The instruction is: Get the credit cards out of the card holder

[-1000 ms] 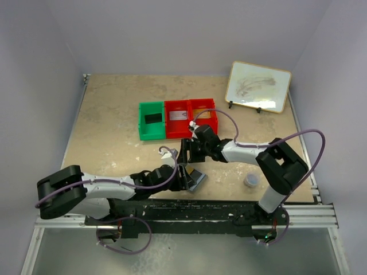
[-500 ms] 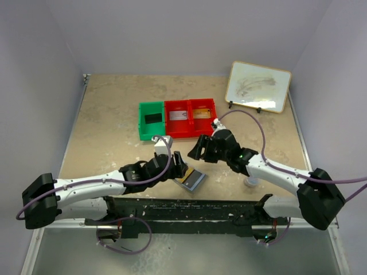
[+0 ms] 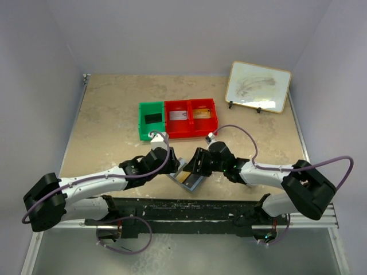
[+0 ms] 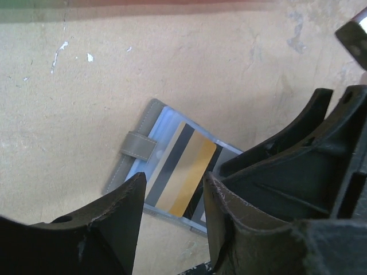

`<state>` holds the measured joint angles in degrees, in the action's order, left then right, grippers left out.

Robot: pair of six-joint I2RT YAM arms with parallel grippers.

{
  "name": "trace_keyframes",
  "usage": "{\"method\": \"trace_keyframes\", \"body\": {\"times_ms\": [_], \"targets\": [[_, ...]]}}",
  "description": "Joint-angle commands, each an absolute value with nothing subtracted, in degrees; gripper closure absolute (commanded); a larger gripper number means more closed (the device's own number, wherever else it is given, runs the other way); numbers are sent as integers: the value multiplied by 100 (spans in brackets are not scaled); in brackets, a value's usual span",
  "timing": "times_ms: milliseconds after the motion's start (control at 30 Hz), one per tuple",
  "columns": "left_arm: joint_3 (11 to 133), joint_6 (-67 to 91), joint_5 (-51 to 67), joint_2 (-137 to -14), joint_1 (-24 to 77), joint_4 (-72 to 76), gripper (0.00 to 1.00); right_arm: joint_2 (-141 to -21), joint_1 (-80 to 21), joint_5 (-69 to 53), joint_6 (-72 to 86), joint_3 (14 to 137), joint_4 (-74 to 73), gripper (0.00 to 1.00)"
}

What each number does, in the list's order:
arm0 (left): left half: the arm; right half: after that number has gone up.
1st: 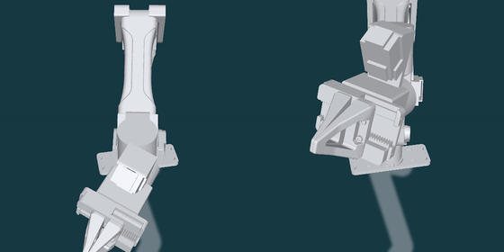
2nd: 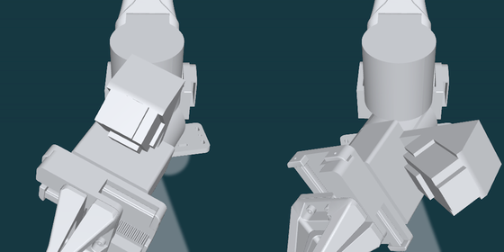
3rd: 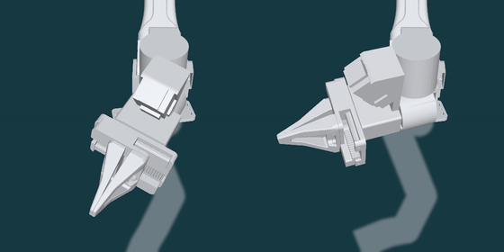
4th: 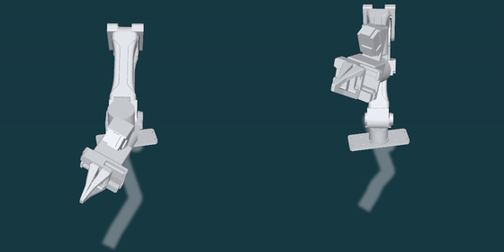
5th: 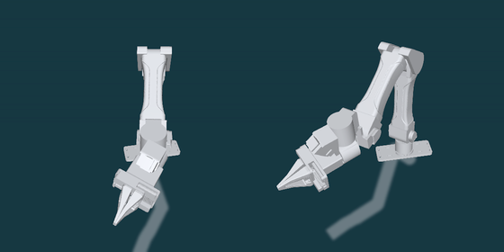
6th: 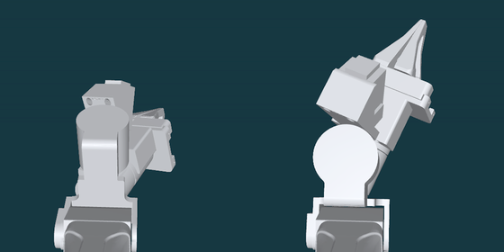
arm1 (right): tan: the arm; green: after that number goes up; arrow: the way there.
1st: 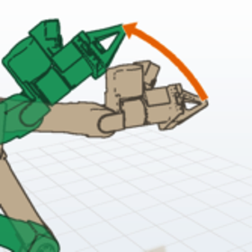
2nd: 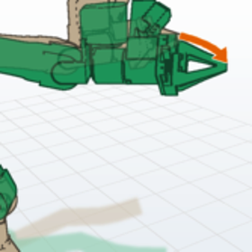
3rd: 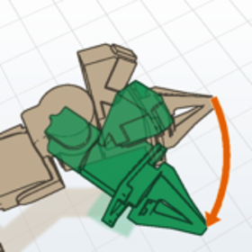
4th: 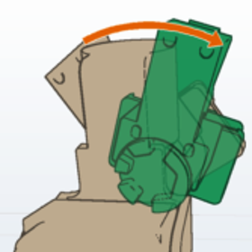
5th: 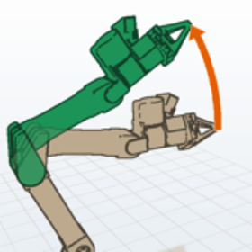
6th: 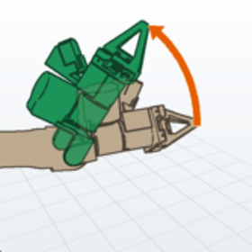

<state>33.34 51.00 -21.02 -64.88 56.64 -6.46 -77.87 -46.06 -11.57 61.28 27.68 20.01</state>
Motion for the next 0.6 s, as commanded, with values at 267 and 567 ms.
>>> {"method": "trace_keyframes", "body": {"times_ms": [267, 567], "targets": [[3087, 4870, -1652, -7233, 5638, 461, 62, -8173, -4676, -1138, 6921, 1857, 3162, 48], [3333, 4418, -1626, -7265, 5651, 345, 67, -8548, -4649, -1088, 7201, 1757, 3409, 51]]}}
